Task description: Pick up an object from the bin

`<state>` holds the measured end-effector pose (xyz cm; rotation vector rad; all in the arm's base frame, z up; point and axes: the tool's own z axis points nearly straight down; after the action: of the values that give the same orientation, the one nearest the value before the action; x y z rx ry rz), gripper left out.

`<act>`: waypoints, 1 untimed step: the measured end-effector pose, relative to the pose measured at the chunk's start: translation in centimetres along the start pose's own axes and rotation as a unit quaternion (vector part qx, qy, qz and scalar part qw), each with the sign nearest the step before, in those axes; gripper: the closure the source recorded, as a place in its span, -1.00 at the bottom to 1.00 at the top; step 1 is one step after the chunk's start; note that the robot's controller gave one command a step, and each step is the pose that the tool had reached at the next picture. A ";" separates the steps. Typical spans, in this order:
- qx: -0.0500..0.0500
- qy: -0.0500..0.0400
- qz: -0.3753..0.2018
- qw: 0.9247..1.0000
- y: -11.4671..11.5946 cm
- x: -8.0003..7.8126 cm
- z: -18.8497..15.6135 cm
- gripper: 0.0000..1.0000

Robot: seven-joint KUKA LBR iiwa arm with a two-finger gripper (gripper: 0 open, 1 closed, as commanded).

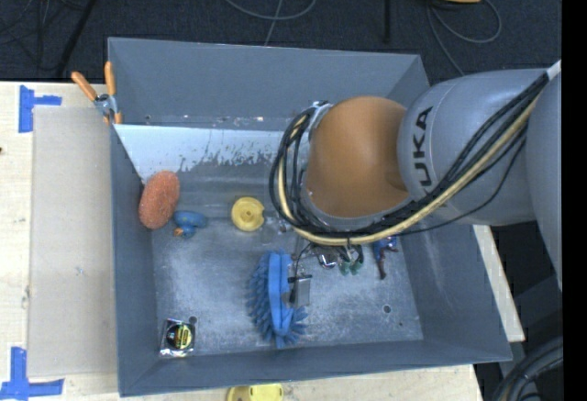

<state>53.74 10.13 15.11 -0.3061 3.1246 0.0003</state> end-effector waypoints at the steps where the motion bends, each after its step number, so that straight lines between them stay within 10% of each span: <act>1: 0.000 0.002 0.047 0.999 -2.2 -1.7 4.5 1.00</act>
Offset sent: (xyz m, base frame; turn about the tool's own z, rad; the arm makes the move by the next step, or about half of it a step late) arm 0.0000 0.0000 0.0000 0.0000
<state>55.81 8.30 10.65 -0.1604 3.1390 0.0005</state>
